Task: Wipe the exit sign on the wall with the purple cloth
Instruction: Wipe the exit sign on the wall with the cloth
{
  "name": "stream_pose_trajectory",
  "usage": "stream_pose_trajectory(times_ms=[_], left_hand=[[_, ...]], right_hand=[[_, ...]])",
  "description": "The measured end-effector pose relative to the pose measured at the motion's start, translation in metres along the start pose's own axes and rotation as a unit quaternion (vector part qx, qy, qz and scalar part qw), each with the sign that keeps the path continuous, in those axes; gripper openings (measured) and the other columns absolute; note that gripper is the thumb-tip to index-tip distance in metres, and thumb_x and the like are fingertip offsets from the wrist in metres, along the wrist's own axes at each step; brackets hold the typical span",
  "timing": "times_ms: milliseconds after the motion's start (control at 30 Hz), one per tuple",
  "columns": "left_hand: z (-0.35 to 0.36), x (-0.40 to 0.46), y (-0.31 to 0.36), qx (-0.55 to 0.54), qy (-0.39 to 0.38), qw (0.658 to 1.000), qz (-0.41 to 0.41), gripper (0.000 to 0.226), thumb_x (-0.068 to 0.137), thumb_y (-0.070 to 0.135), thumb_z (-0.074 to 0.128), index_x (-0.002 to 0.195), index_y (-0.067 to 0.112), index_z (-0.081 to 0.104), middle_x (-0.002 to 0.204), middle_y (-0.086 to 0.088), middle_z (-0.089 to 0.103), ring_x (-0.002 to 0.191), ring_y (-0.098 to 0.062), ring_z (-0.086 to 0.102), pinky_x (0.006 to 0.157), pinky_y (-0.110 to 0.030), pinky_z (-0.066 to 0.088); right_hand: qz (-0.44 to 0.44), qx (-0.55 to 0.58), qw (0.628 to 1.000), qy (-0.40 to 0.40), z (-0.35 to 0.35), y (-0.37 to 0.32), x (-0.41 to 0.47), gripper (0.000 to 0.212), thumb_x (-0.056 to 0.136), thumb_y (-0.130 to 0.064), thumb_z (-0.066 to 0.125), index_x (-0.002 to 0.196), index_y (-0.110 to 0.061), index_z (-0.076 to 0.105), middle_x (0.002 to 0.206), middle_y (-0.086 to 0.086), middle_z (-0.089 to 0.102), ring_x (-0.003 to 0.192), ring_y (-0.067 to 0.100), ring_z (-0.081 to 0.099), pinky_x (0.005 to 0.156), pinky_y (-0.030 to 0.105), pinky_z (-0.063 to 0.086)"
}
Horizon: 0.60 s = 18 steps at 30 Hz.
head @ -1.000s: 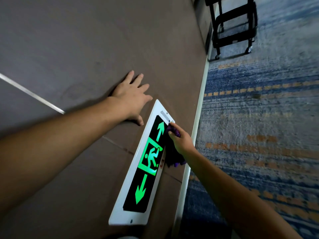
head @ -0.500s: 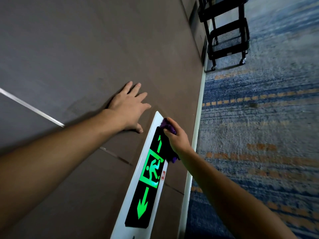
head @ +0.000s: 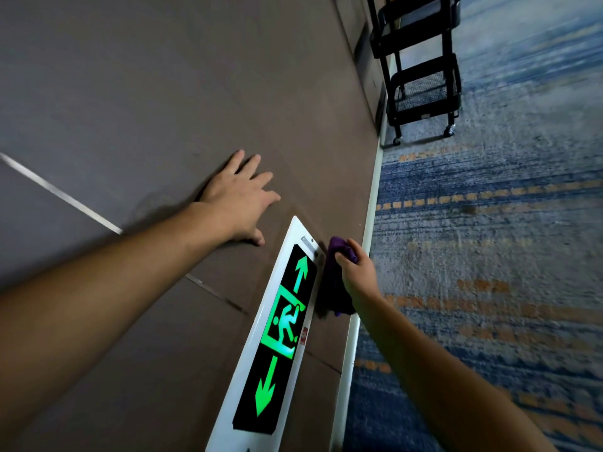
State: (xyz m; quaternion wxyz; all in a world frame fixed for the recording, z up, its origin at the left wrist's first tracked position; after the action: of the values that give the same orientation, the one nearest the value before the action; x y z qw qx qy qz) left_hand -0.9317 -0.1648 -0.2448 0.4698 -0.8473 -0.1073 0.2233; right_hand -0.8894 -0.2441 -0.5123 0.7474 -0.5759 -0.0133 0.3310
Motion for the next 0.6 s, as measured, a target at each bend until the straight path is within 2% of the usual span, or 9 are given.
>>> stream_pose_trajectory(times_ms=[100,200,367,500,600], left_hand=[[0.000,-0.001,0.002,0.003,-0.006,1.000,0.003,0.094,0.076,0.079,0.060,0.155,0.038,0.031,0.168,-0.005,0.019,0.157,-0.036,0.001,0.125,-0.055,-0.001],[-0.001,0.000,0.000,0.007,-0.007,1.000,-0.001,0.095,0.077,0.078,0.061,0.156,0.037,0.029,0.169,-0.005,0.018,0.157,-0.036,0.001,0.125,-0.055,-0.002],[0.001,0.001,-0.002,0.028,-0.002,1.000,-0.005,0.106,0.075,0.082,0.058,0.160,0.030,0.022,0.170,-0.009,0.011,0.157,-0.037,-0.003,0.125,-0.056,0.001],[-0.003,-0.002,-0.007,0.065,-0.001,0.998,-0.015,0.113,0.074,0.086,0.054,0.160,0.019,0.025,0.170,-0.013,0.006,0.156,-0.038,-0.004,0.125,-0.056,0.003],[-0.006,-0.007,-0.015,0.080,-0.014,0.996,-0.022,0.113,0.074,0.086,0.054,0.159,0.015,0.026,0.170,-0.013,0.007,0.157,-0.038,-0.002,0.126,-0.055,0.004]], right_hand=[[0.036,-0.017,0.999,-0.035,0.022,0.008,0.003,0.030,0.099,-0.017,0.064,0.128,-0.026,0.066,0.116,0.010,0.072,0.106,0.030,0.069,0.102,0.048,0.057],[0.047,-0.015,0.998,-0.030,0.042,0.003,0.009,0.036,0.097,-0.017,0.063,0.132,-0.028,0.064,0.123,0.012,0.071,0.105,0.030,0.070,0.098,0.047,0.059],[-0.012,0.000,0.999,-0.047,0.061,-0.039,-0.004,0.044,0.098,-0.015,0.059,0.139,-0.030,0.058,0.123,0.005,0.067,0.103,0.026,0.068,0.100,0.049,0.058],[-0.074,-0.004,0.995,-0.061,0.076,-0.070,-0.011,0.053,0.095,-0.015,0.066,0.146,-0.025,0.056,0.142,0.003,0.063,0.129,0.024,0.059,0.116,0.047,0.045],[-0.097,0.032,0.994,-0.048,0.087,-0.090,-0.022,0.053,0.094,-0.012,0.068,0.145,-0.022,0.056,0.143,0.001,0.062,0.132,0.018,0.056,0.119,0.044,0.041]])
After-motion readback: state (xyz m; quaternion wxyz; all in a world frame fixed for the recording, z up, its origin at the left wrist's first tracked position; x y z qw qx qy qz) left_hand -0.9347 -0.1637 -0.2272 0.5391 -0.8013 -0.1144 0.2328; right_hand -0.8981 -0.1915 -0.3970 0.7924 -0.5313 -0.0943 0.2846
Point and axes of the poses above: each hand's wrist, its own x-axis towards the middle knuckle, its own z-axis out of the palm, y = z × x, the point moved 10 cm from there along x, towards the middle knuckle
